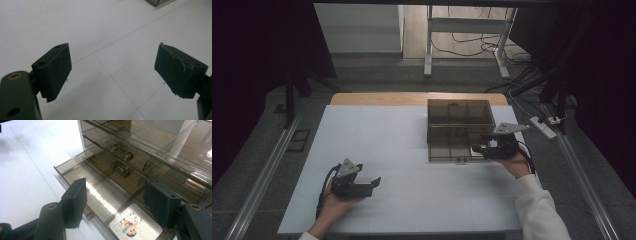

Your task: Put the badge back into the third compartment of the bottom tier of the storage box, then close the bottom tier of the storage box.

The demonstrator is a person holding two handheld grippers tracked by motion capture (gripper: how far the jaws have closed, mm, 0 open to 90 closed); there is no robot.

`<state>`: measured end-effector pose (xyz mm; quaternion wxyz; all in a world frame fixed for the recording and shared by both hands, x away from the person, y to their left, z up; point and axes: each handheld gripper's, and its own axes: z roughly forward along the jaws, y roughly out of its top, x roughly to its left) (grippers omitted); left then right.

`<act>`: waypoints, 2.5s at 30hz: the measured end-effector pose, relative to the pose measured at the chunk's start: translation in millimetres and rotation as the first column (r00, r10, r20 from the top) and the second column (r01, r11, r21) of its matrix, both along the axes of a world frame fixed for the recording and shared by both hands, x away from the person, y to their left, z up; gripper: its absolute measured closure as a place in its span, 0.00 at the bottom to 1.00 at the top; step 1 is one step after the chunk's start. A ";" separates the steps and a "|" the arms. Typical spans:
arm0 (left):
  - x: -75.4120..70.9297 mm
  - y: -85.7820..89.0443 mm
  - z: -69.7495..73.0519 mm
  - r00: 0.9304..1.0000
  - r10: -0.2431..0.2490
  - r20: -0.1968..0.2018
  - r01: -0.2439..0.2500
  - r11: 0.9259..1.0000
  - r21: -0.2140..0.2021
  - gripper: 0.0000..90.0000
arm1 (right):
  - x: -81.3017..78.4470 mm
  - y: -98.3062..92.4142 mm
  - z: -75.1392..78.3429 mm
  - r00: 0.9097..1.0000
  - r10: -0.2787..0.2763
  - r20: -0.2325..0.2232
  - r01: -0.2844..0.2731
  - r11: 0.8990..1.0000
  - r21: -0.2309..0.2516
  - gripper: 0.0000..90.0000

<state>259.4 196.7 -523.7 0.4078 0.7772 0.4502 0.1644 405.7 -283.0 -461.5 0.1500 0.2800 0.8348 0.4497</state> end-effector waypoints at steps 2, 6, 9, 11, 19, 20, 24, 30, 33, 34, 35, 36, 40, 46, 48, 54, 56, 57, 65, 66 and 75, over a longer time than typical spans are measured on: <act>-0.2 0.0 0.1 1.000 -0.001 0.002 0.001 1.000 0.002 0.16 | -2.1 0.5 -0.4 1.000 -0.005 -0.001 0.005 1.000 0.016 0.39; -0.6 -0.3 0.2 1.000 -0.002 0.002 0.002 1.000 0.002 0.16 | -9.5 3.1 -0.2 1.000 -0.029 0.007 0.029 1.000 0.006 0.40; -0.4 -0.6 0.2 1.000 -0.003 0.003 0.003 1.000 0.002 0.16 | -19.2 12.6 -2.0 1.000 -0.013 0.024 0.013 0.999 -0.038 0.40; 0.4 -0.8 -0.2 1.000 -0.001 0.002 0.001 1.000 0.004 0.16 | -22.9 17.2 -1.1 0.999 0.002 0.033 -0.001 0.999 -0.032 0.40; -0.1 -0.7 0.2 1.000 -0.002 0.004 0.002 1.000 0.004 0.16 | -31.6 22.0 2.4 0.999 0.035 0.029 -0.035 0.999 -0.010 0.42; 0.0 -0.9 0.0 1.000 -0.002 0.003 0.002 1.000 0.004 0.16 | -32.3 22.2 2.0 0.999 0.039 0.024 -0.038 0.999 -0.005 0.42; 0.1 -1.2 -0.2 1.000 -0.005 0.003 0.005 1.000 0.006 0.16 | -34.8 22.5 -0.2 0.999 0.049 0.014 -0.049 0.999 0.002 0.43; -0.1 -1.1 -0.1 1.000 -0.003 0.004 0.003 1.000 0.006 0.16 | -36.2 22.0 -4.1 0.999 0.044 -0.002 -0.044 0.999 -0.010 0.45; -0.1 -1.2 -0.1 1.000 -0.004 0.004 0.004 1.000 0.006 0.16 | -37.2 21.9 -6.1 0.999 0.037 -0.008 -0.037 0.999 -0.023 0.46; -0.1 -1.2 -0.2 1.000 -0.004 0.004 0.004 1.000 0.007 0.16 | -37.5 21.9 -6.8 0.999 0.033 -0.009 -0.034 0.999 -0.027 0.46; -0.1 -1.3 -0.2 1.000 -0.004 0.004 0.004 1.000 0.008 0.16 | -37.8 21.6 -7.4 1.000 0.030 -0.011 -0.030 0.999 -0.029 0.47; 0.0 -1.3 -0.2 1.000 -0.004 0.003 0.004 1.000 0.009 0.16 | -38.0 21.6 -8.2 1.000 0.027 -0.012 -0.027 0.999 -0.026 0.48; 0.2 -1.2 -0.5 1.000 -0.004 0.002 0.004 1.000 0.011 0.16 | -39.5 21.1 -10.6 1.000 0.015 -0.008 -0.016 0.999 -0.041 0.55; 0.1 -1.3 -0.5 1.000 -0.006 0.002 0.006 1.000 0.012 0.16 | -42.3 21.9 -13.2 0.999 0.034 -0.003 -0.034 0.997 -0.065 0.61; 0.1 -1.4 -0.5 1.000 -0.006 0.003 0.006 1.000 0.013 0.16 | -42.8 22.4 -14.5 0.999 0.035 -0.003 -0.035 0.997 -0.068 0.64; 0.1 -1.4 -0.6 1.000 -0.007 0.002 0.007 1.000 0.013 0.16 | -43.2 22.6 -16.1 0.998 0.054 -0.014 -0.055 0.996 -0.073 0.85; 0.1 -1.6 -0.6 1.000 -0.007 0.003 0.007 1.000 0.013 0.16 | -43.3 22.3 -16.2 0.998 0.060 -0.013 -0.061 0.995 -0.073 0.92; 0.1 -1.5 -0.6 1.000 -0.008 0.002 0.008 1.000 0.014 0.16 | -43.2 22.1 -16.2 0.998 0.061 -0.013 -0.061 0.995 -0.072 0.95; 0.2 -1.9 -0.8 1.000 -0.009 0.002 0.009 1.000 0.013 0.16 | -40.9 21.3 -19.6 0.999 0.030 -0.020 -0.032 0.994 -0.103 0.99; 0.2 -1.9 -0.8 1.000 -0.009 0.001 0.009 1.000 0.013 0.16 | -40.6 21.6 -20.6 0.999 0.028 -0.021 -0.030 0.994 -0.108 0.99; 0.0 -2.2 -0.7 1.000 -0.010 0.003 0.010 1.000 0.012 0.16 | -38.3 21.8 -26.2 0.999 0.008 -0.032 -0.013 0.988 -0.155 0.99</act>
